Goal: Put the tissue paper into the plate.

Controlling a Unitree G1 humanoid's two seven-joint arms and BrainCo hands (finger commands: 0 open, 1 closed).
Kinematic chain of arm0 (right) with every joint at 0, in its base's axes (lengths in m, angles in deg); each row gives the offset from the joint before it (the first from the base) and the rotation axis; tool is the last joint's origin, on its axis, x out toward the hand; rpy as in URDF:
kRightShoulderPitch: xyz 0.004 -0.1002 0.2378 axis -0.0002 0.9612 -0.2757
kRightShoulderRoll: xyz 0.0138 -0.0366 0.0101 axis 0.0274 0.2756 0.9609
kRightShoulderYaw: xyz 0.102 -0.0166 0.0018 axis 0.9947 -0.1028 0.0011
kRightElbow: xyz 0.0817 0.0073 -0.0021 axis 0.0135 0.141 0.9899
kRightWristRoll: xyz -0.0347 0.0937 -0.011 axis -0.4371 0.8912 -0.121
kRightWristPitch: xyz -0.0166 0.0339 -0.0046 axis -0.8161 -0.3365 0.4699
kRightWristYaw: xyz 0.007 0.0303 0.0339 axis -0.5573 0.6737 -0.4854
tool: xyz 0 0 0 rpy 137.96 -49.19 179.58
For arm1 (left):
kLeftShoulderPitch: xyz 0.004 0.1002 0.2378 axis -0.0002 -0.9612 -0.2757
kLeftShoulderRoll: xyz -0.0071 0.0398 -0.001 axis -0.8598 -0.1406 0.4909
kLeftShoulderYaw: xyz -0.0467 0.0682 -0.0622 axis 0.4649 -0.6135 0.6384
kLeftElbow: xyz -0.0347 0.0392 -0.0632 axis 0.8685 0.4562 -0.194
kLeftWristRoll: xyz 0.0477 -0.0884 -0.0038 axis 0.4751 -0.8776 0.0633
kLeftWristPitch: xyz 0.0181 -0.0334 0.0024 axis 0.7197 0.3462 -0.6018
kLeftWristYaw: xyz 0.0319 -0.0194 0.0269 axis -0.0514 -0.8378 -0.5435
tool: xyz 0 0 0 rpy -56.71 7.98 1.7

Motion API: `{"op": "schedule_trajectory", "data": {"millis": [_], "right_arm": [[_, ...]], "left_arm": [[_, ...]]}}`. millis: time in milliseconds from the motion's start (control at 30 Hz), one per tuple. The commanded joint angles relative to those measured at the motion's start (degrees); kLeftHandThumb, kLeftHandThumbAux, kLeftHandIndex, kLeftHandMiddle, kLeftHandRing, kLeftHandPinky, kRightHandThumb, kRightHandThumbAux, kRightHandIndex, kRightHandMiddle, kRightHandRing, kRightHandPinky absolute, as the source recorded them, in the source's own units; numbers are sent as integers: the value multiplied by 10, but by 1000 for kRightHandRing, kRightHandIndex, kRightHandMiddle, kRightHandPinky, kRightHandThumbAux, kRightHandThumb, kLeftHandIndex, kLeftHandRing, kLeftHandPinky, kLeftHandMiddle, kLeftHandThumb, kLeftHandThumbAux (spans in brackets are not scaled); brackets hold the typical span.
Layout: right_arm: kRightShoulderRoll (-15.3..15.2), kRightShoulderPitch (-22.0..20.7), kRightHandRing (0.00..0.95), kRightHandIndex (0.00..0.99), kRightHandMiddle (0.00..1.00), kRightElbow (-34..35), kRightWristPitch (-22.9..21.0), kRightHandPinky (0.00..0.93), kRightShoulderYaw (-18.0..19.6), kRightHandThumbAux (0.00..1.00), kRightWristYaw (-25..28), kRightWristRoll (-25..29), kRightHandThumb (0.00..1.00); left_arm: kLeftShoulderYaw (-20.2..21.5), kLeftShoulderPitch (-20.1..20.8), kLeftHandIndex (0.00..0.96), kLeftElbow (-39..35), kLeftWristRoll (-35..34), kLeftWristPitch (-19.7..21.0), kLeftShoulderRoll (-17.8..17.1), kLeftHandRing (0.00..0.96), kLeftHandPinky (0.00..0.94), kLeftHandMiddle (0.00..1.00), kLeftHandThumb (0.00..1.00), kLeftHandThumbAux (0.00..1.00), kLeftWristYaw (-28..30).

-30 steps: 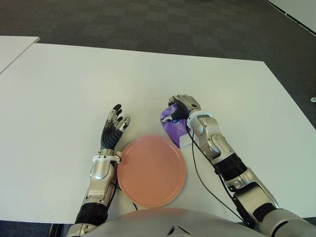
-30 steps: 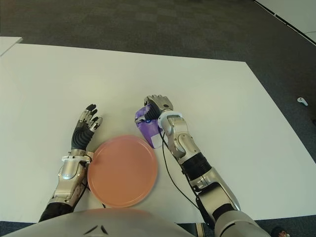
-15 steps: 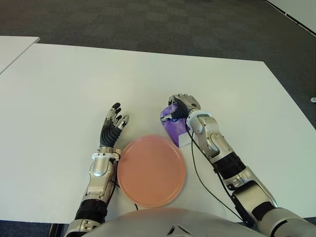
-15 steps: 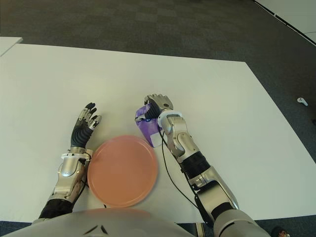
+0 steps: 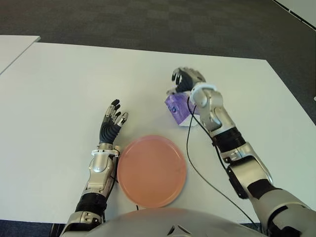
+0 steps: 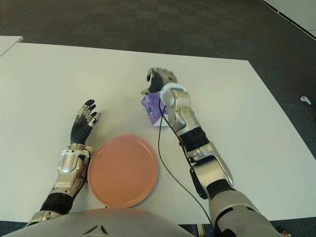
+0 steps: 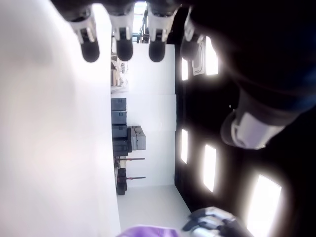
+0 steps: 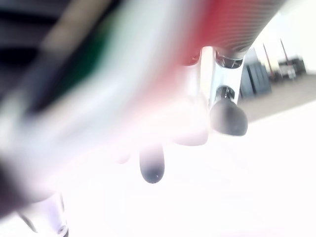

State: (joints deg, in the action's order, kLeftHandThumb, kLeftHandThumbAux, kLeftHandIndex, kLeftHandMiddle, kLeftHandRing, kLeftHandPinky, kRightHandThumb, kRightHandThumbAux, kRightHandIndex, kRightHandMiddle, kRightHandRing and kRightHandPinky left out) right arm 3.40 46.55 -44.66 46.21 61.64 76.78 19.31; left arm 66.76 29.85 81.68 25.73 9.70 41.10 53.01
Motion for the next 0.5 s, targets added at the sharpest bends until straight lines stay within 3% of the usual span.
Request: {"op": "schedule_trajectory", "data": {"millis": [33, 233, 367, 500], "right_arm": [[16, -27, 836, 398, 536, 3, -21, 840, 12, 678, -14, 6, 854], [29, -72, 847, 400, 540, 41, -46, 847, 31, 677, -12, 12, 855], [33, -118, 851, 401, 541, -4, -24, 847, 51, 676, -26, 44, 856], [25, -137, 856, 402, 541, -10, -12, 852, 54, 676, -26, 57, 856]], "left_arm": [[6, -34, 0, 71, 1, 13, -5, 0, 0, 0, 0, 579, 4], [9, -26, 0, 86, 1, 13, -7, 0, 0, 0, 0, 579, 2], [12, -17, 0, 104, -3, 13, -9, 0, 0, 0, 0, 581, 6], [11, -11, 0, 115, 4, 5, -10, 0, 0, 0, 0, 578, -2]]}}
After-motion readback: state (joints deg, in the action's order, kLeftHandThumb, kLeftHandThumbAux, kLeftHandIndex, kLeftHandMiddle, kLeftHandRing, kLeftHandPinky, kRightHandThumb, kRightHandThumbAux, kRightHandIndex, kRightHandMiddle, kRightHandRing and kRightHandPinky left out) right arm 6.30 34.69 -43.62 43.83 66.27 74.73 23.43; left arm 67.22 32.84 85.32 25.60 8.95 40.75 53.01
